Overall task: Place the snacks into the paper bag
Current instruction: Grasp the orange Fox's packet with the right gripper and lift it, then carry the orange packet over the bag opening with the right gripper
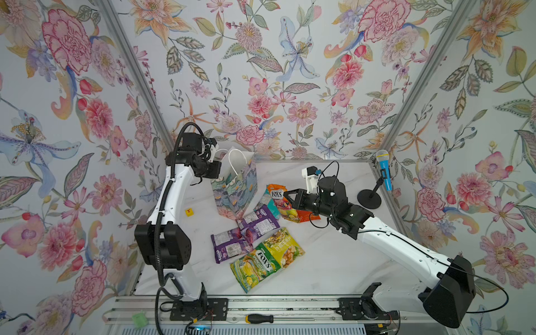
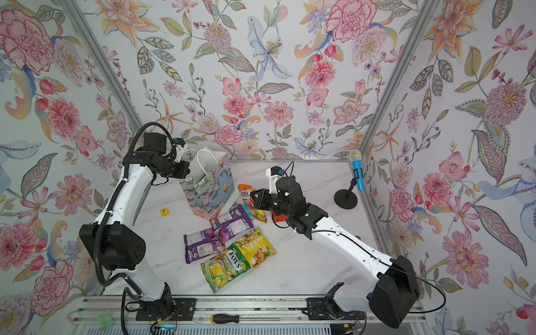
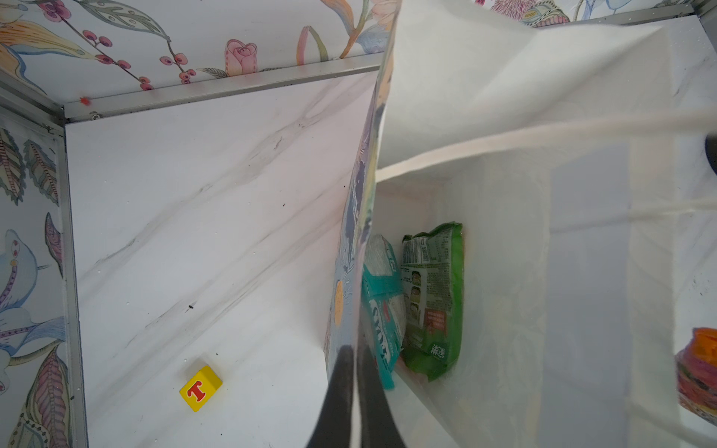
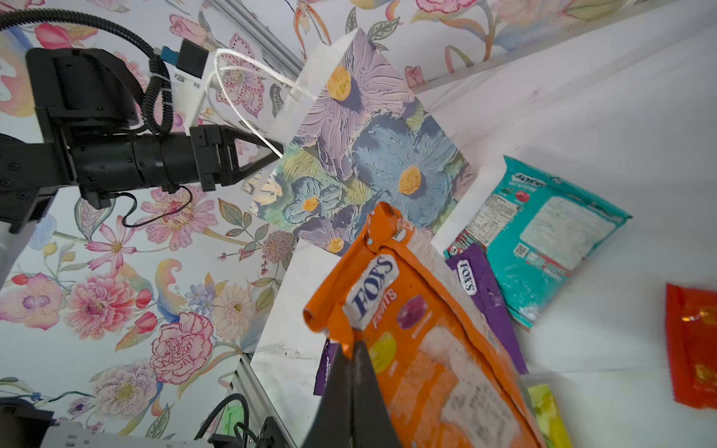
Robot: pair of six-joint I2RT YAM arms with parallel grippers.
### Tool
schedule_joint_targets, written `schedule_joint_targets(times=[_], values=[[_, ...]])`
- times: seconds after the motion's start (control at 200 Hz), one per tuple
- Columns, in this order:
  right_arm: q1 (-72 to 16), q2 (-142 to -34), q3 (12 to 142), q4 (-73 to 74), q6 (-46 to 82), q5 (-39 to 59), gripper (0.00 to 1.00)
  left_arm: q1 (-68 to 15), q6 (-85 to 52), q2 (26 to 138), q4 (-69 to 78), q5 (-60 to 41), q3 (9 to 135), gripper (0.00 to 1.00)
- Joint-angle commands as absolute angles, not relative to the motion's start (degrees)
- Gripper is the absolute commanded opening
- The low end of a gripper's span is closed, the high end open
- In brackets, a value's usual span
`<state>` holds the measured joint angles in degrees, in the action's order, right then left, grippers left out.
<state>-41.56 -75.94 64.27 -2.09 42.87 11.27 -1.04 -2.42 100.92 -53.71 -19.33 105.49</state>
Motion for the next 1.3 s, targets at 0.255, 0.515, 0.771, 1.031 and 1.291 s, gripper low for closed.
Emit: schedule_joint_targets(times=[0.255,0.515,0.771,1.031,1.291], values=[[-41.2,-85.9,83.8,2.5,35.5,8.4,0.0,-0.7,-2.7,99.0,-53.9,-20.6,104.9,0.01],[-40.4,-94.3,97.4,4.2,32.6,6.0,0.0,-0.8,-2.7,99.3,-53.9,-20.9,105.1,0.01],[-40.4,-102.1,108.5,6.2,30.7,2.7,0.0,-0.6,-2.8,99.6,-53.9,-21.0,105.1,0.01],[-40.6,-114.4,126.5,3.3,30.5,2.1,0.0,-0.7,-2.8,99.6,-53.8,-21.3,105.1,0.01],[-41.6,-126.9,145.1,-0.9,31.5,2.2,0.0,-0.7,-2.7,99.6,-53.8,-21.5,105.1,0.01]])
